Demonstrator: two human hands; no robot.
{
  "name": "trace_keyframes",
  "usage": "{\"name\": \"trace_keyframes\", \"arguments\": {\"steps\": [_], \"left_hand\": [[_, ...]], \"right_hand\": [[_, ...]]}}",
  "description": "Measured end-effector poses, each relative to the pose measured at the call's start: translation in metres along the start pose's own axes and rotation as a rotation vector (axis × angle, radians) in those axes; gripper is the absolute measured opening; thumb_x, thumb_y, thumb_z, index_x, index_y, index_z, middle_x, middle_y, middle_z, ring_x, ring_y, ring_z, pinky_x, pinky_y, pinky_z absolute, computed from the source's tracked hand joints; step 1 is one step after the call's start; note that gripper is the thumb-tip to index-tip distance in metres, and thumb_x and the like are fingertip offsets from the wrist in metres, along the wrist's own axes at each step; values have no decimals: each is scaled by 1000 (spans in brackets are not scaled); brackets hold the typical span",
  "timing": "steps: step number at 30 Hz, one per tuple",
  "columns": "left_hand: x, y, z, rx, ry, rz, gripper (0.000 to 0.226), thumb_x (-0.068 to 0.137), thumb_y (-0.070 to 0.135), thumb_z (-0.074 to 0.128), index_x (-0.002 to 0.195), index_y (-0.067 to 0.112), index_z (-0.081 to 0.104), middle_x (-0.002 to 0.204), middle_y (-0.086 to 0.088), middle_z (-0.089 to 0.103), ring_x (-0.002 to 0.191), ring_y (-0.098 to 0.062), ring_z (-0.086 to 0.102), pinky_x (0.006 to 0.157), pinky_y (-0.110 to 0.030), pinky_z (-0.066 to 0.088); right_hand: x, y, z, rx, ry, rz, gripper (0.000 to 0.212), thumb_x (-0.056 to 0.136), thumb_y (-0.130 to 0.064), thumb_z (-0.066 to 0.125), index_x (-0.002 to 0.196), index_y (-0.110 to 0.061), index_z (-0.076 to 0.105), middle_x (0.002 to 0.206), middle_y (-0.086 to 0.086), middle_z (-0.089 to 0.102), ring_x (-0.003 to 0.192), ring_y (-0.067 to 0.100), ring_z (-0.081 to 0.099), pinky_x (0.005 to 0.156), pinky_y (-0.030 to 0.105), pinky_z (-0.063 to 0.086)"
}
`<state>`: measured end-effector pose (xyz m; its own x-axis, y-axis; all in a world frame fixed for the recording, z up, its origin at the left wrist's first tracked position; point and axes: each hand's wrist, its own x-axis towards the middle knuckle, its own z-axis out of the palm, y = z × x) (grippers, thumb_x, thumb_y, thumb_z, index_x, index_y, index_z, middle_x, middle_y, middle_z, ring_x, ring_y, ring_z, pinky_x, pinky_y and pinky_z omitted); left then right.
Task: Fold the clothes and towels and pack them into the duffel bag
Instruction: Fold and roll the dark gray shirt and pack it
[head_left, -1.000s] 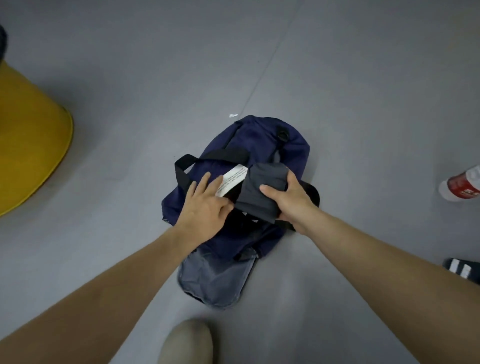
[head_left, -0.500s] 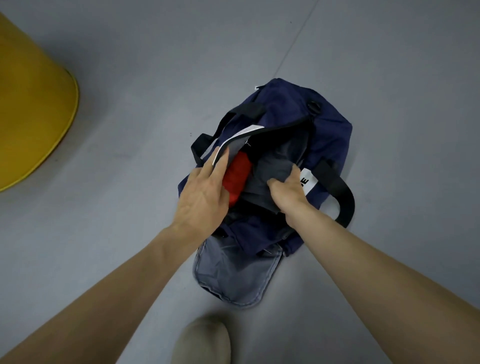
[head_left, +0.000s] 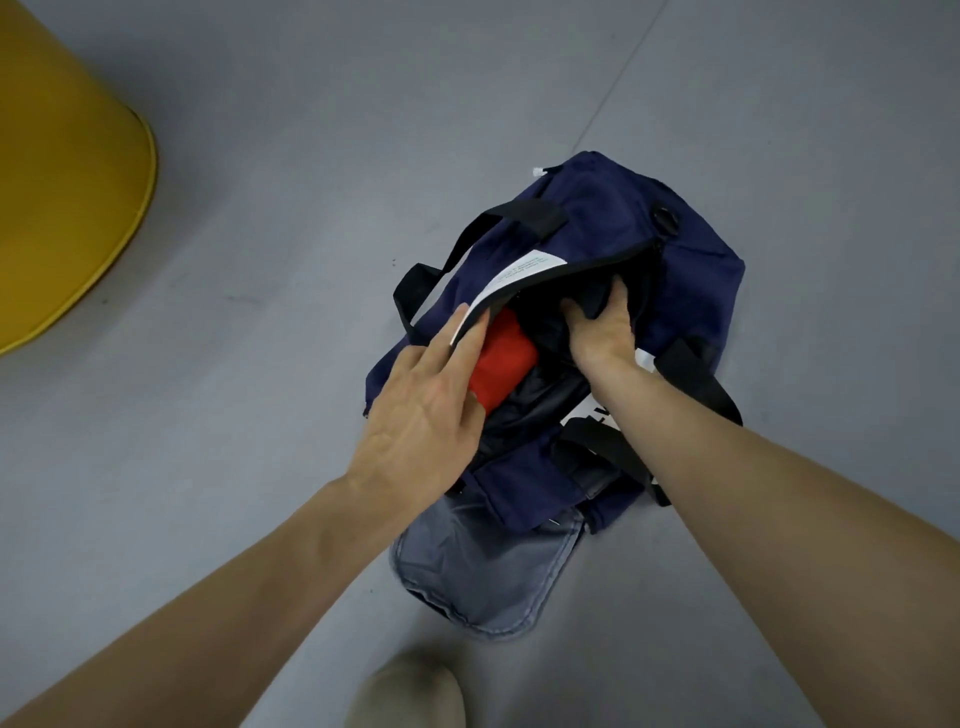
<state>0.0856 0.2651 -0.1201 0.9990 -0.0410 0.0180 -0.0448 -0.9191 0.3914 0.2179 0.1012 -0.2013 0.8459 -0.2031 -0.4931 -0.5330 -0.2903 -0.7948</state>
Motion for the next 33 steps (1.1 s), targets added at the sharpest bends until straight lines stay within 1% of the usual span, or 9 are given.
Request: {"name": "trace_keyframes", "arguments": {"steps": [4,6,12,16,20,23,27,31,33], "left_hand": [[1,-3,0,-9,-9,-5,81,89,10,57,158,28,18,158,13,32,98,-17,47,91,-26,44],[1,-6,-2,-22,-19,-8,81,91,12,57,158,29,17,157,14,32,99,-18,48,93,-28,44],[3,2,-6,-25,-13,-10,80,92,13,57,159,30,17,149,14,41,93,-16,45,86,-22,38],[7,6,-13,-53,18,-27,83,90,11,57,159,32,16,145,16,45,91,-14,43,82,-19,32],[10,7,-11,48,14,-59,73,92,23,60,158,27,26,162,0,31,117,-28,49,102,-39,43],[6,31,-4,93,63,45,62,94,27,62,152,26,40,165,-12,21,149,-37,23,117,-56,29],[11,89,11,-120,-62,186,67,97,43,51,158,32,25,167,-2,19,155,-22,6,123,-41,15],[-3,168,50,-306,-376,267,78,93,62,49,156,46,5,167,13,9,153,-6,-5,120,-21,-2],[-17,202,70,-299,-490,339,76,93,65,50,149,56,0,166,17,7,152,-4,-5,121,-21,-2]], "right_hand": [[-8,1,-1,-213,-69,-103,86,89,-62,57,156,-44,6,132,13,57,117,38,58,90,40,52],[-17,5,-11,-358,-75,-202,91,92,-62,55,157,-40,-4,126,13,60,113,35,59,83,32,43],[-22,32,-10,-545,-109,-320,97,93,-55,58,155,-38,-15,118,16,65,100,33,65,75,35,49],[-9,22,3,-658,-114,-332,92,98,-48,52,156,-30,-17,112,22,66,95,38,66,81,43,55],[-2,7,-8,-803,-291,-337,104,94,-52,55,155,-22,-23,141,21,51,121,39,55,101,43,47],[-29,0,-57,-807,-399,-474,93,96,-48,55,159,-19,-6,141,12,52,125,32,51,103,40,45],[-90,33,-171,-954,-394,-695,68,100,-38,49,159,-26,18,142,0,48,127,21,45,104,35,42],[-138,123,-321,-1042,-291,-503,66,99,-42,53,157,-29,24,152,-1,40,135,20,42,109,37,41],[-156,175,-383,-1108,-183,-410,71,96,-46,58,157,-28,24,156,4,37,139,26,41,113,36,37]]}}
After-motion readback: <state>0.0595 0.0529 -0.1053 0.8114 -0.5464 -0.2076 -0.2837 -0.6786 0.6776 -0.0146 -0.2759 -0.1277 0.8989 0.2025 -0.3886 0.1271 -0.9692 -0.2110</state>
